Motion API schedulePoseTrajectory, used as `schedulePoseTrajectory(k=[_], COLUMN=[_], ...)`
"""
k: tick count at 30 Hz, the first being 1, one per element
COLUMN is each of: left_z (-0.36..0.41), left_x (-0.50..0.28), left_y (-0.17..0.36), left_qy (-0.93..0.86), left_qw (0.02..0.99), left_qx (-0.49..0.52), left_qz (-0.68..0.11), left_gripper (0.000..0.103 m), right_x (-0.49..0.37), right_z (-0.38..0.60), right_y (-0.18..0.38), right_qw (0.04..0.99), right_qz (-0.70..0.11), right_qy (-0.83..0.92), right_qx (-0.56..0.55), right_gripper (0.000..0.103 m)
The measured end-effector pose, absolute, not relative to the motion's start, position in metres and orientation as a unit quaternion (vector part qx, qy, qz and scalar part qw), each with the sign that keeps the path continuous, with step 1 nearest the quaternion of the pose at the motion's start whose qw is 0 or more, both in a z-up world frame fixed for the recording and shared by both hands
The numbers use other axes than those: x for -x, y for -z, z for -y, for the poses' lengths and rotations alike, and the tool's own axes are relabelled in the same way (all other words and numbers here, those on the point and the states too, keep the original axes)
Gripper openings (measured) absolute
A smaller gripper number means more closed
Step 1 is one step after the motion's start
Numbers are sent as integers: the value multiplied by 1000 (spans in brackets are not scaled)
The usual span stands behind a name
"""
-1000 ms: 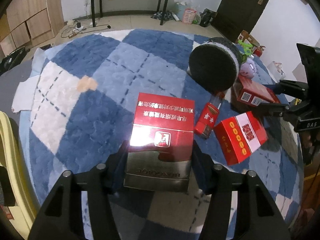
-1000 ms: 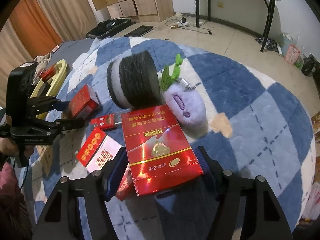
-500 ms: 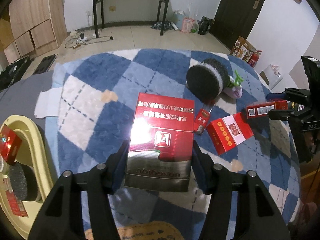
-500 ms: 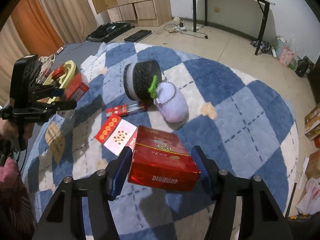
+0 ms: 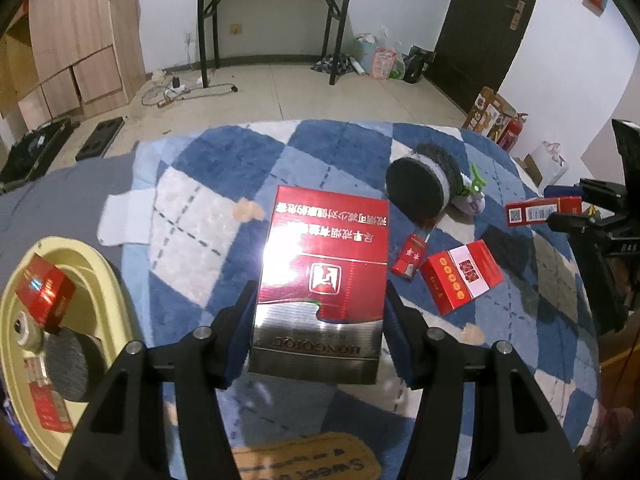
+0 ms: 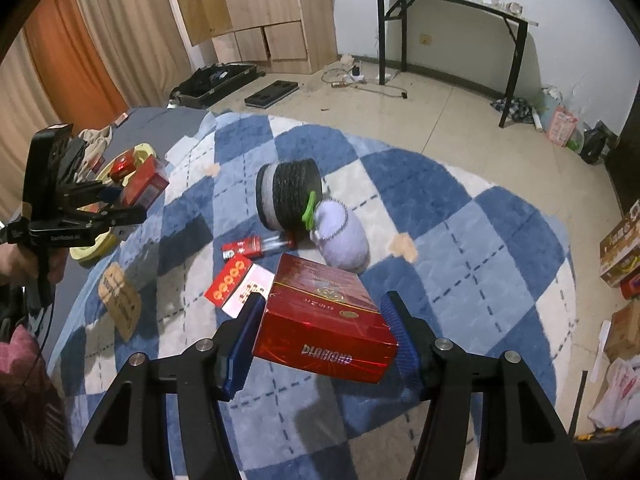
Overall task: Organize rigid objects
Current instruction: 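Carry both boxes to the yellow tray and release them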
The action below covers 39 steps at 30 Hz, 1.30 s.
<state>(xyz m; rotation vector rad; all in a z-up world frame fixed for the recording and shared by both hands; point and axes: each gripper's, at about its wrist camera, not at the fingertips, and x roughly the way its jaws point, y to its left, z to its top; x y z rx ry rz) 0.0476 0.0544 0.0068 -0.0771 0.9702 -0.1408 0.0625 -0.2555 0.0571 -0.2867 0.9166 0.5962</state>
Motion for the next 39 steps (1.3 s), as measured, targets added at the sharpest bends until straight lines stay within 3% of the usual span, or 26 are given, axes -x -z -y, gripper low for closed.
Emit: schedulePoseTrajectory(k=[16, 21, 39], left_z=[-232, -266, -319], left_x=[21, 42, 74], left_y=[-59, -41, 52], left_qy=[-97, -156, -185], left_qw=[915, 907, 846], left_qx=[147, 166, 233], left_qz=[-364, -354, -442], left_gripper=[59, 59, 60], right_x=[-42, -40, -21], right_z=[184, 117, -103], right_y=[-93, -84, -5], right_qw=[840, 819, 799], right_qz=[-388, -388, -329], right_qy=[-360, -405, -466], right_qx=[118, 119, 191], right_gripper=[59, 59, 59])
